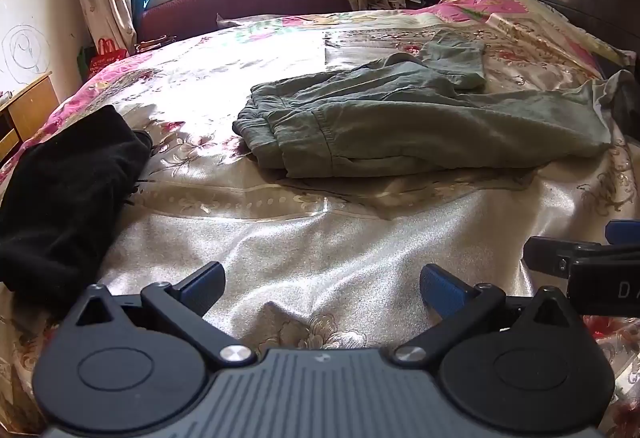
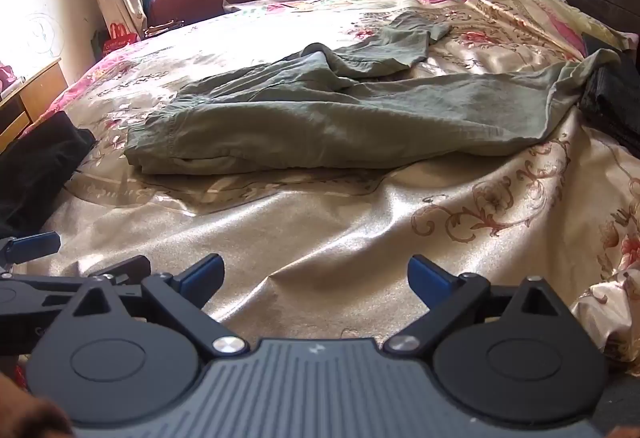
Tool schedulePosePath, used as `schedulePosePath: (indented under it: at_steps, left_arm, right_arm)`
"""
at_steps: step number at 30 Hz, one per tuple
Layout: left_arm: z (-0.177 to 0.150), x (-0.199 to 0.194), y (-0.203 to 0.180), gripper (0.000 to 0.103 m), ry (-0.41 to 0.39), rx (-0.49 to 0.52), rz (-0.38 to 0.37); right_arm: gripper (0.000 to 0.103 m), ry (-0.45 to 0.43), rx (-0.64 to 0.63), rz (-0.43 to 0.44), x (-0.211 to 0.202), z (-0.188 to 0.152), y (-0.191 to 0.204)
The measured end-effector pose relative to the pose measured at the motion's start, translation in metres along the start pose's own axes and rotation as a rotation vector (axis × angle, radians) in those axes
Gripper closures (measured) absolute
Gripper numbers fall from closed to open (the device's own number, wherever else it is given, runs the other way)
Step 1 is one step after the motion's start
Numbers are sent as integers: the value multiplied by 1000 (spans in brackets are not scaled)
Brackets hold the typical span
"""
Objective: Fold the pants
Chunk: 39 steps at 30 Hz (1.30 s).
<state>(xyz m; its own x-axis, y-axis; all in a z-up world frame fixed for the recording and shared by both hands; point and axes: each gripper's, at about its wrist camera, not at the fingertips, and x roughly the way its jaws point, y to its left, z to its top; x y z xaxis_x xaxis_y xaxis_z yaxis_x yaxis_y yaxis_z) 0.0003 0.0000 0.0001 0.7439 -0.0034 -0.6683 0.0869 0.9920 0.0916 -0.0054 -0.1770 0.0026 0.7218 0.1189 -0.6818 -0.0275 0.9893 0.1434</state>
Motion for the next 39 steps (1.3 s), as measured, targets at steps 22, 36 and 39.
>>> schedulePosePath:
  at_steps: [22, 36, 39]
  left_arm:
    - [-2, 4, 4, 0, 1, -18, 0]
    - [-2, 1, 4, 0, -10, -17, 1]
    - [-3, 1, 4, 0, -10, -17, 1]
  right_arm:
    - [5, 24, -8, -3, 5, -1, 1]
    - [5, 39, -7, -13, 8, -1, 0]
    - [5, 42, -6, -11, 9, -1, 0]
